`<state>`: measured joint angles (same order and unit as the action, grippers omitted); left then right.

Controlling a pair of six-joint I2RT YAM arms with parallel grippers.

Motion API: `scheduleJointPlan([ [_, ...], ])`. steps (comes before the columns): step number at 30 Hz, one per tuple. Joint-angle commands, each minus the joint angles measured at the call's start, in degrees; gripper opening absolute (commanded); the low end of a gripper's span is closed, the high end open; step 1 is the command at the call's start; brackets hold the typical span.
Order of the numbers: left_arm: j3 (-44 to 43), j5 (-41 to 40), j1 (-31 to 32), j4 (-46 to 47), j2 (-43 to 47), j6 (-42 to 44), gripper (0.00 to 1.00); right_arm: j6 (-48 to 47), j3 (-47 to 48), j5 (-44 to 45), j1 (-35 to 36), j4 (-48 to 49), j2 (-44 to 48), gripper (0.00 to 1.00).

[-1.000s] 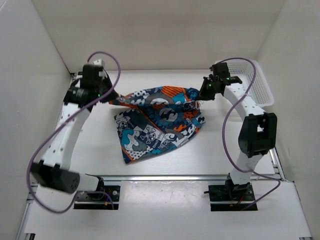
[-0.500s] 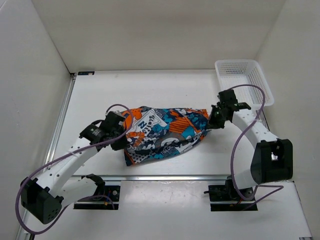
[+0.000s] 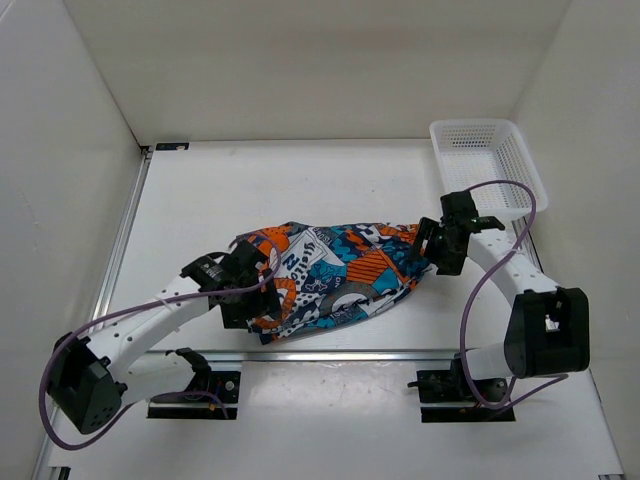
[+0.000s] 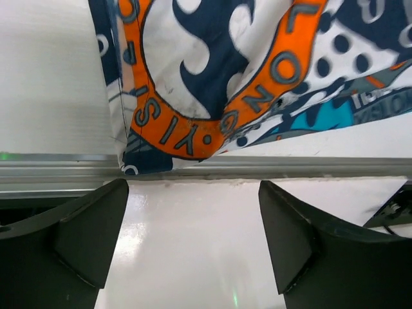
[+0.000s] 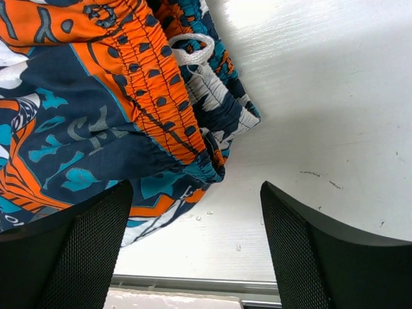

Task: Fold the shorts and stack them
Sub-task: Fold the shorts

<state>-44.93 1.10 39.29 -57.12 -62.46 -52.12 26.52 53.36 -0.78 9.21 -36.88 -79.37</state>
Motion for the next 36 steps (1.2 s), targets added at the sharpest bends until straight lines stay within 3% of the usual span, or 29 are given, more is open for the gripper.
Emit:
scheduleJointPlan([
  [1, -4.82, -4.7, -0.52, -2.02, 0.93, -0.18, 0.93, 0.72, 0.34, 1.39, -0.25, 1.29, 0.18, 0.85],
  [5, -4.12, -5.23, -3.16, 2.36, -2.05, 0.44, 0.83, 2.47, -1.94, 0.17, -0.86, 4.36, -1.3, 0.85],
  [8, -2.71, -5.23, -3.69, 6.14, -6.69, 1.05, 0.79, 3.7, -3.27, -1.68, -1.39, 7.78, -4.11, 0.78],
  [12, -2.18, -5.23, -3.69, 6.76, -13.12, 1.58, 0.72, 4.33, -6.06, -2.39, -1.39, 9.64, -7.02, 0.48],
  [14, -2.18, -5.76, -3.69, 6.76, -13.74, 2.28, 0.71, 5.46, -7.65, -2.91, -1.39, 11.12, -7.02, 0.37],
  [15, -2.18, -5.76, -3.69, 6.76, -13.22, 2.28, 0.71, 5.47, -9.31, -3.44, -1.39, 11.13, -6.33, 0.25],
  [17, -3.49, -6.38, -5.62, 6.76, -11.74, 3.94, 0.71, 7.65, -11.17, -5.46, -0.86, 12.45, -5.01, 0.15],
  [18, -4.02, -6.38, -6.23, 6.76, -11.72, 4.56, 0.71, 8.62, -12.83, -5.46, 0.01, 13.06, -3.78, 0.05],
  [20, -6.03, -6.99, -8.61, 6.24, -11.2, 6.84, 0.71, 12.73, -14.6, -7.74, 2.12, 14.47, -2.28, 0.0],
  [24, -11.14, -9.36, -12.82, 4.56, -12.43, 10.8, 0.71, 22.39, -18.12, -11.79, 10.61, 19.04, 2.54, 0.0],
  [27, -15.18, -9.89, -15.64, 3.07, -13.91, 12.74, 0.72, 25.41, -17.07, -10.04, 16.43, 18.43, 4.23, 0.0],
  [28, -16.15, -9.89, -16.25, 2.55, -13.92, 13.53, 0.72, 24.9, -14.54, -8.82, 17.06, 17.03, 5.01, 0.11],
  [29, -17.64, -9.37, -17.04, 2.54, -13.92, 13.53, 0.74, 24.11, -13.04, -6.54, 17.07, 12.41, 5.98, 0.3],
  [30, -18.35, -9.37, -17.05, 2.54, -13.92, 14.06, 0.75, 23.06, -11.54, -0.25, 17.94, 10.1, 6.68, 0.52],
  [31, -18.96, -8.84, -17.05, 2.02, -13.92, 14.06, 0.75, 21.05, -9.18, 2.85, 17.95, 7.9, 7.38, 0.82],
  [32, -18.97, -8.32, -17.66, 2.02, -13.92, 14.06, 0.75, 20.24, -8.37, 5.58, 17.95, 5.88, 8.96, 0.91],
  [34, -20.37, -7.79, -17.67, 2.02, -14.45, 14.59, 0.75, 17.96, -7.84, 8.15, 16.28, 3.05, 10.37, 0.99],
  [36, -20.38, -7.78, -18.19, 2.02, -14.45, 14.59, 0.75, 16.46, -7.84, 6.41, 14.09, 3.74, 11.08, 0.99],
])
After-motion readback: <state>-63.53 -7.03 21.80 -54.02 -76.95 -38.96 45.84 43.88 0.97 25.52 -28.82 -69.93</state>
